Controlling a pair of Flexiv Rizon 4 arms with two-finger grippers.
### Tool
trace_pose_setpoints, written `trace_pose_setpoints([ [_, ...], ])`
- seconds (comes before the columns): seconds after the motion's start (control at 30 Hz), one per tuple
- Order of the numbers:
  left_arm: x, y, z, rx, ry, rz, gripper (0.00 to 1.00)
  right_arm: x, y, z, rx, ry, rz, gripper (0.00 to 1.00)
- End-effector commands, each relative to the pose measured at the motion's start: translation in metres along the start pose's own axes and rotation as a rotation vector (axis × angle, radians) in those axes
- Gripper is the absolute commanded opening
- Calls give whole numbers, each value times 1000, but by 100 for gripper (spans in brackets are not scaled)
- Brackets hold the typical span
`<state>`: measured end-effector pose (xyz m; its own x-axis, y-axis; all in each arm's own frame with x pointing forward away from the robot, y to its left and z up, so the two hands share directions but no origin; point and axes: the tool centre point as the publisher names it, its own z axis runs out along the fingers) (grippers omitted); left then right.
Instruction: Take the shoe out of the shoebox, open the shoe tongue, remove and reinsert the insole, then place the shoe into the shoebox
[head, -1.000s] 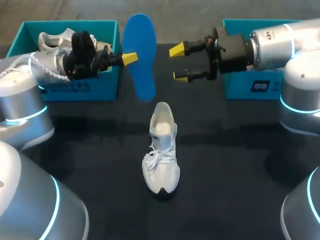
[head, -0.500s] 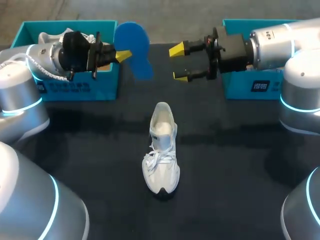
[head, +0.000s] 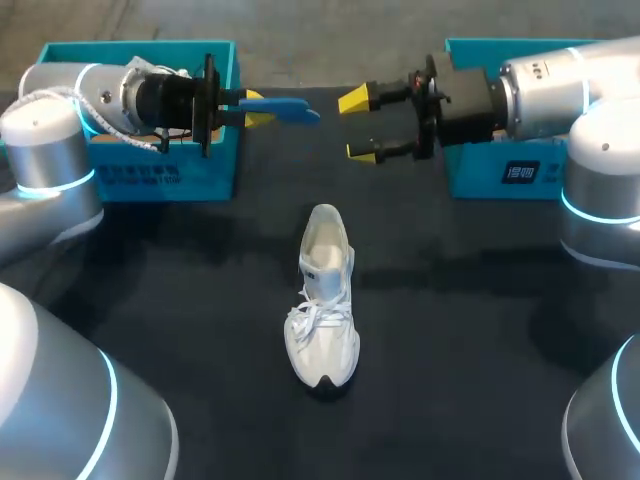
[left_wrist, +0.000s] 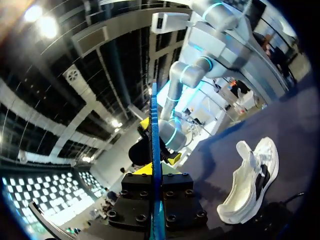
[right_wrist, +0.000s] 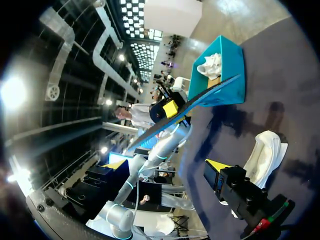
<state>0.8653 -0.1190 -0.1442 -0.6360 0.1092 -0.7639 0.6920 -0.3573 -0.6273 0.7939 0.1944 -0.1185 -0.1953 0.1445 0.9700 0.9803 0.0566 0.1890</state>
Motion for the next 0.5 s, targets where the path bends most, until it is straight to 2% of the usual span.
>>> trace_pose_setpoints([
  [0.03, -1, -4, 1, 0, 82, 95, 0, 0, 0, 2, -1, -2, 1, 100],
  [0.2, 7, -13, 1, -45, 90, 162, 0, 0, 0, 2, -1, -2, 1, 100],
  [0.5, 19, -24, 3, -160, 22, 336, 0, 0, 0, 2, -1, -2, 1, 100],
])
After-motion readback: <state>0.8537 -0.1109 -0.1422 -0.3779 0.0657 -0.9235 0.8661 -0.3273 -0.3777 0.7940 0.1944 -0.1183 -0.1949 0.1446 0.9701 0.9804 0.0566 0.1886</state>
